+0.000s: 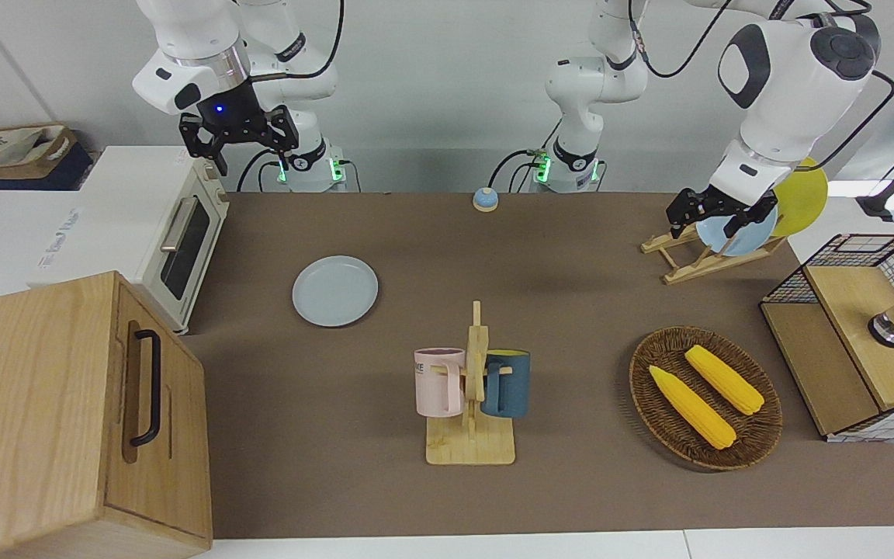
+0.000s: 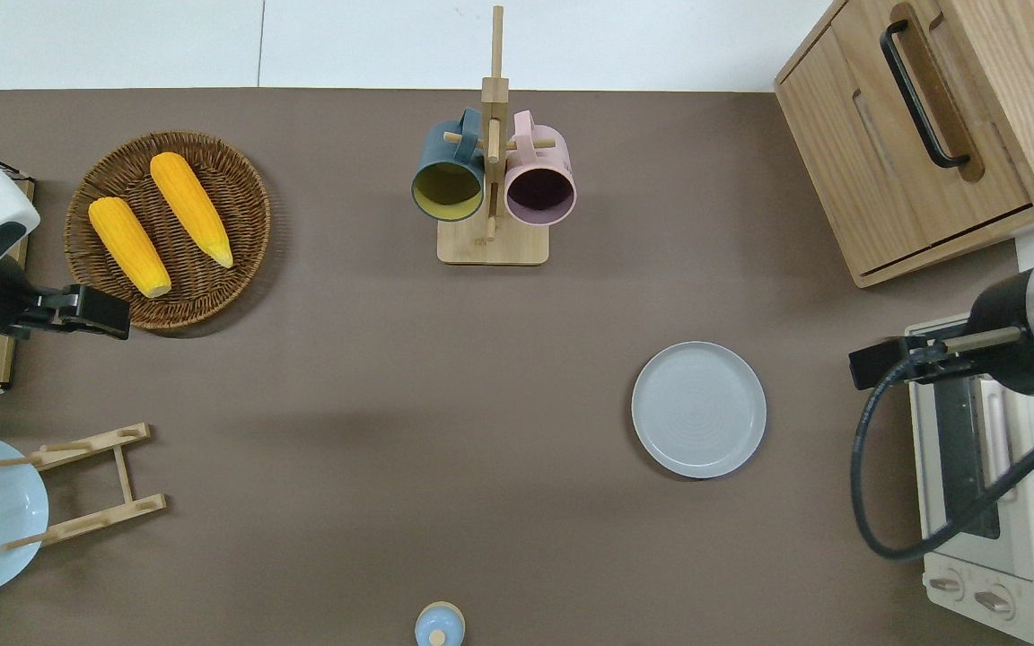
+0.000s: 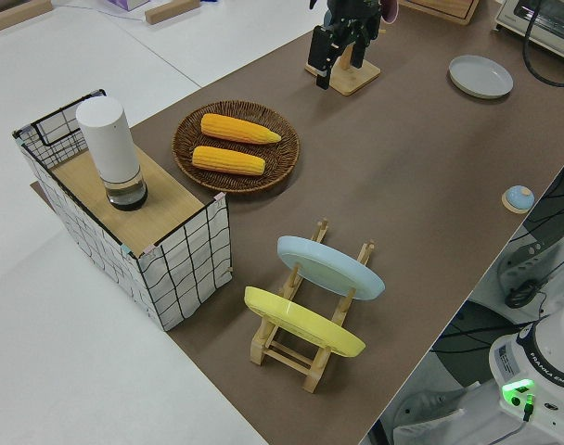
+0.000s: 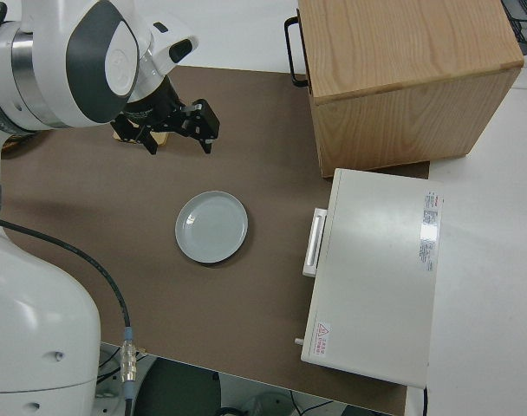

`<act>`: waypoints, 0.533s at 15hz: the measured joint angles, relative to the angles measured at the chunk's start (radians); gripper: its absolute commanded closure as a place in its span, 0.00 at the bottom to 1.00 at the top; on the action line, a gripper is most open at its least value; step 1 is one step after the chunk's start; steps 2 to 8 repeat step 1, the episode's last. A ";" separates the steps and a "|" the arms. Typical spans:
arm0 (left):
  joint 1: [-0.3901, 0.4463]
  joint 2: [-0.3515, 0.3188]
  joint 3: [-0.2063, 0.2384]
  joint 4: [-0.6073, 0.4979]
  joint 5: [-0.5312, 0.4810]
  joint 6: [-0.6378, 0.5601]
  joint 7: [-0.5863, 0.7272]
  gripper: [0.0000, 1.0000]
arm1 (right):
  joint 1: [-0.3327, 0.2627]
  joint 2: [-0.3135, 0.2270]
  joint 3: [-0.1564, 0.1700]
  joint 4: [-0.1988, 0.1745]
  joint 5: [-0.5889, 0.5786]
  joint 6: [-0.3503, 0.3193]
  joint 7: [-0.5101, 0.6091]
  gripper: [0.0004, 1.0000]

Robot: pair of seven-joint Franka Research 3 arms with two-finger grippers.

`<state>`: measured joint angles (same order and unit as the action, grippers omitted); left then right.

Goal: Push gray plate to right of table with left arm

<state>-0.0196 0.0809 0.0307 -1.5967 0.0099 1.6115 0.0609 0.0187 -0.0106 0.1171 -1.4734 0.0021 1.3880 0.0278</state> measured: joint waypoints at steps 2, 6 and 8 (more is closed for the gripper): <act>-0.002 0.000 0.004 0.000 -0.009 0.000 0.003 0.00 | 0.000 0.000 0.000 0.000 0.000 0.000 0.000 0.02; -0.002 0.000 0.004 0.000 -0.009 0.000 0.003 0.00 | 0.000 0.000 0.000 0.000 0.000 0.000 0.000 0.02; -0.002 0.000 0.004 0.000 -0.009 0.000 0.003 0.00 | 0.000 0.000 0.000 0.000 0.000 0.000 0.000 0.02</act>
